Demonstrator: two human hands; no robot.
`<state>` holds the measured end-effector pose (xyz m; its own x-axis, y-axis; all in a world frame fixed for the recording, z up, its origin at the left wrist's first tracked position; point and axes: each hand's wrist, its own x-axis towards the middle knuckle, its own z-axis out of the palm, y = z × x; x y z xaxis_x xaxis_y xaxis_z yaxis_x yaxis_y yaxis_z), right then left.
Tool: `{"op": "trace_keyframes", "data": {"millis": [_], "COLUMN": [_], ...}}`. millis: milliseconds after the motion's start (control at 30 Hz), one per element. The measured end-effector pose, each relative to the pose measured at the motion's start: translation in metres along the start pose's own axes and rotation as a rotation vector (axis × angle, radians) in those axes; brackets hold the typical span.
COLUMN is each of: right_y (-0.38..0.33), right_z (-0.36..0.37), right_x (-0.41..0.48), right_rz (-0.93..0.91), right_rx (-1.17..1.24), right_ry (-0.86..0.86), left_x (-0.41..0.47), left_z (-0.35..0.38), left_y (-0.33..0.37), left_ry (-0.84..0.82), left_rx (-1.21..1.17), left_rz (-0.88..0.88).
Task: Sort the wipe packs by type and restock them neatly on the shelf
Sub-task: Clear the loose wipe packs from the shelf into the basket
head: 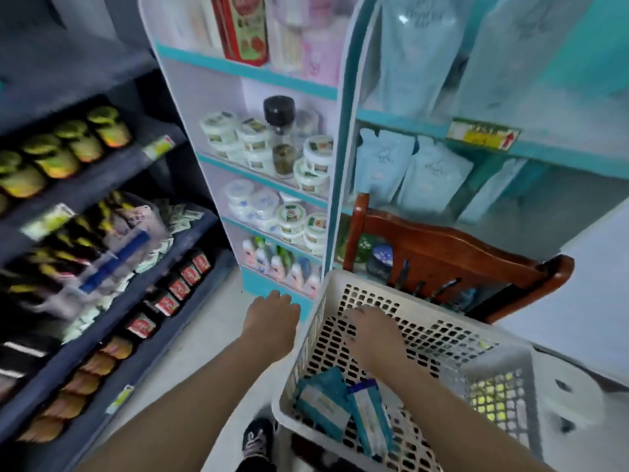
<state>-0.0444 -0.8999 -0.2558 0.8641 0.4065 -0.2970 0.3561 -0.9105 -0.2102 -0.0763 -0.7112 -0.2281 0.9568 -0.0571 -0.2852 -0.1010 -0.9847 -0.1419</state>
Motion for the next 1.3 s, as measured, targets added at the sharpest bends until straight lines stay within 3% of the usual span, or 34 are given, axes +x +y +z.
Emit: {"op": "trace_keyframes", "data": {"millis": [367, 700, 967, 1300], "right_y": [-0.17, -0.352, -0.471, -0.561], "right_z": [-0.117, -0.171, -0.196, -0.223], "right_x": [0.051, 0.126, 0.186, 0.29], "right_rz": [-0.447, -0.645, -0.721, -0.796], "right_rx": [-0.171, -0.161, -0.127, -0.176], "right_ry": [0.263, 0.442, 0.511, 0.464], "left_x": [-0.089, -0.146, -0.162, -0.122], "left_z": [-0.084, -0.11, -0.123, -0.111], "left_y": [-0.167, -0.349, -0.474, -0.588], "left_ry": [0.189, 0.379, 0.381, 0.289], "left_rx": [-0.049, 0.001, 0.005, -0.062], "left_rz": [-0.439, -0.613, -0.723, -0.904]}}
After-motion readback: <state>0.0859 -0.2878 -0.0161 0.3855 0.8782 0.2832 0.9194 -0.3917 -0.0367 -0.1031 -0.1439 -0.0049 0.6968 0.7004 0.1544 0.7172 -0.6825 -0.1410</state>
